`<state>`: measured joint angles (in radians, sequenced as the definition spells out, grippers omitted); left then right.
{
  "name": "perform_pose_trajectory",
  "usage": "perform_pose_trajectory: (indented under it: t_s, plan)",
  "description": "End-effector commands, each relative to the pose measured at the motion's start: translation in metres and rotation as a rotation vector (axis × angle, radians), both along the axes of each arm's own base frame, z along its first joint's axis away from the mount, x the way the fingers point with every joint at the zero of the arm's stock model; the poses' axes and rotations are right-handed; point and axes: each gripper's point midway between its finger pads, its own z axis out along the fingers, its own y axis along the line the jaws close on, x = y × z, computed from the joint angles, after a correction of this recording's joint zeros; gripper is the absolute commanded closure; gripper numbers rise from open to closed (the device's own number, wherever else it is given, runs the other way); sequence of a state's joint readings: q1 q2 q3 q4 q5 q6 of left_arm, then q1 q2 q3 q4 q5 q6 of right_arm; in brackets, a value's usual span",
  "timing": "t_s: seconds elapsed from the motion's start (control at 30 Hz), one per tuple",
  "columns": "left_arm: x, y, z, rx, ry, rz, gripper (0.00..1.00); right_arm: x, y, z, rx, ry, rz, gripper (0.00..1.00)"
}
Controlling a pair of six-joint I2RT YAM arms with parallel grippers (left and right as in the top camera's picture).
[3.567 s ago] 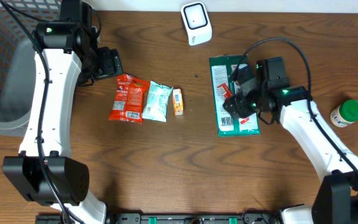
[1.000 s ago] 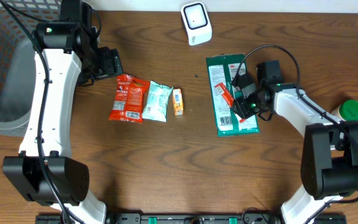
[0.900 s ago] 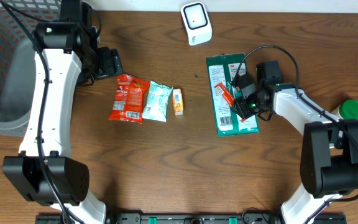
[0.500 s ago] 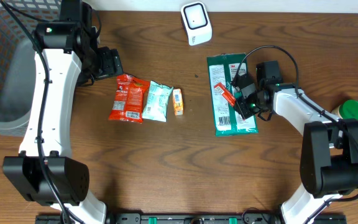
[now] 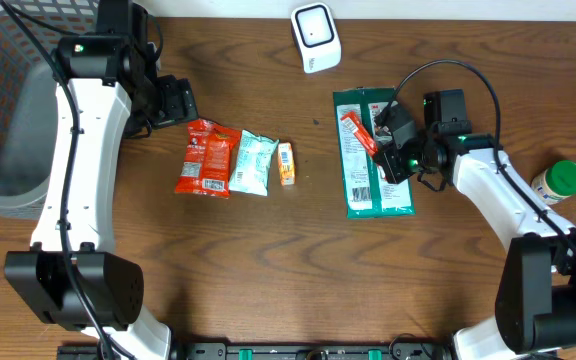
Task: Scan the item barcode
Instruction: 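Move the red stick packet left beside the orange tissue box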
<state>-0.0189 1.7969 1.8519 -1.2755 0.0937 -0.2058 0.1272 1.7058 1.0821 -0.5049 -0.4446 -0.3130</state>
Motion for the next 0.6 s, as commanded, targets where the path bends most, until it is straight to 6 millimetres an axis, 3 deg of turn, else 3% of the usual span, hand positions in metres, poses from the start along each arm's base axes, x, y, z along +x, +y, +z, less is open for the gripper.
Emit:
perform_pose_trajectory:
  t_s: [0.0, 0.17, 0.43, 0.57]
  plan:
    - [0.000, 0.004, -0.001, 0.016, 0.005, 0.005, 0.11, -0.006, 0.018, 0.011, 0.099, 0.055, -0.037, 0.99]
    - [0.000, 0.004, -0.001, 0.016, 0.005, 0.005, 0.11, -0.006, 0.022, 0.001, 0.035, 0.126, -0.221, 0.99]
    - [0.000, 0.004, -0.001, 0.016, 0.005, 0.005, 0.11, -0.025, 0.062, -0.006, 0.003, 0.200, -0.366, 0.99]
    - [0.000, 0.004, -0.001, 0.016, 0.005, 0.005, 0.11, -0.028, 0.065, -0.011, -0.062, 0.174, -0.449, 0.99]
